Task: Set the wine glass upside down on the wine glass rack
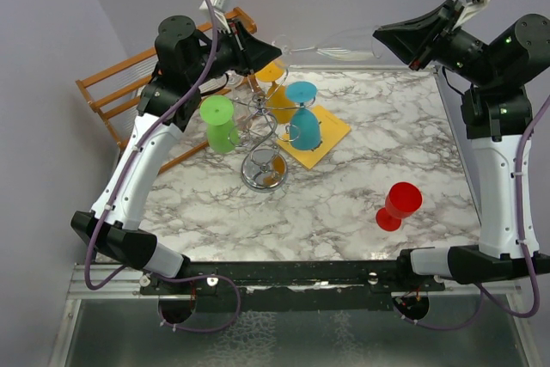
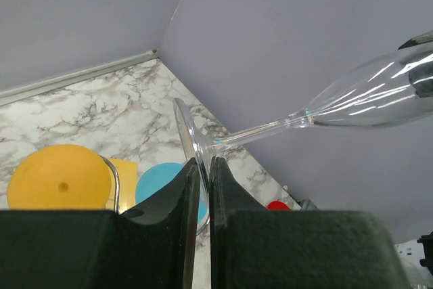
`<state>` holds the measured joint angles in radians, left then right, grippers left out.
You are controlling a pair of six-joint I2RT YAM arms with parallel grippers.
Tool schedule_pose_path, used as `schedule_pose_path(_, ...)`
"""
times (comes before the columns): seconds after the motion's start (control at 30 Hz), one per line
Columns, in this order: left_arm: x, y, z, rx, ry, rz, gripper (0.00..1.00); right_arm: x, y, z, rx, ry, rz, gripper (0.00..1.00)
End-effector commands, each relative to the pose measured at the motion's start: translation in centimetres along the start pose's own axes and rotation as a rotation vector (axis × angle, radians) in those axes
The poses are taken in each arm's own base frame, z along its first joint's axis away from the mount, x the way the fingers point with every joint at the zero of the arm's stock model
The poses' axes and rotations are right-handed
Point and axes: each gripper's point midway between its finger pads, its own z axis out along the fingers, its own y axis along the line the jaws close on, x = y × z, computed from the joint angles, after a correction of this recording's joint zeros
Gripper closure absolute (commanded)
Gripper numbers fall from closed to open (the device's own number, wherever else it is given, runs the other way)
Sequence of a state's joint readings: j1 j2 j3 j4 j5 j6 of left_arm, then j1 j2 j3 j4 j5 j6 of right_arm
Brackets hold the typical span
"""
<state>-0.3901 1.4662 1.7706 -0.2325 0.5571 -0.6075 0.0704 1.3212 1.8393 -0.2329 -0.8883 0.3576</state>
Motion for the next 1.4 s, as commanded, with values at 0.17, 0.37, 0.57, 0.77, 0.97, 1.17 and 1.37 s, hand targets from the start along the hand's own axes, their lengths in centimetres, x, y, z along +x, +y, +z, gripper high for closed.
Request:
schedule_pose_path(0.17, -1.8, -1.5, -1.6, 0.027, -0.045, 0.030, 1.00, 0.0, 1.2, -0.3, -0.054, -0.004, -0.054, 0.94)
schedule_pose_path(0.37, -3.1, -0.9, -2.9, -0.007, -0.076, 0.040, 1.00, 0.7, 0.9, -0.3, -0.057, 0.015, -0.073, 0.80)
schedule_pose_path(0.57, -4.3, -0.3, -4.2, -0.055, -0.113, 0.078, 1.00, 0.7, 1.0, -0.5, -0.057, 0.022, -0.102, 0.66)
schedule_pose_path(0.77, -5.7, -0.5, -5.6, -0.108, -0.149, 0.186, 1.00, 1.0, -0.4, -0.9, 0.026, 0.038, -0.176, 0.55)
schedule_pose_path(0.97, -6.5, -1.6, -7.5, -0.135, -0.149, 0.371, 1.00, 2.8, -3.3, -1.8, 0.169, 0.095, -0.251, 0.50)
schedule_pose_path(1.17, -6.2, -2.8, -9.0, -0.116, -0.088, 0.537, 1.00, 5.1, -7.1, -3.3, 0.336, 0.177, -0.347, 0.47)
schedule_pose_path(1.37, -3.7, -3.7, -8.1, -0.057, 0.030, 0.628, 1.00, 10.5, -9.5, -4.9, 0.413, 0.298, -0.354, 0.41)
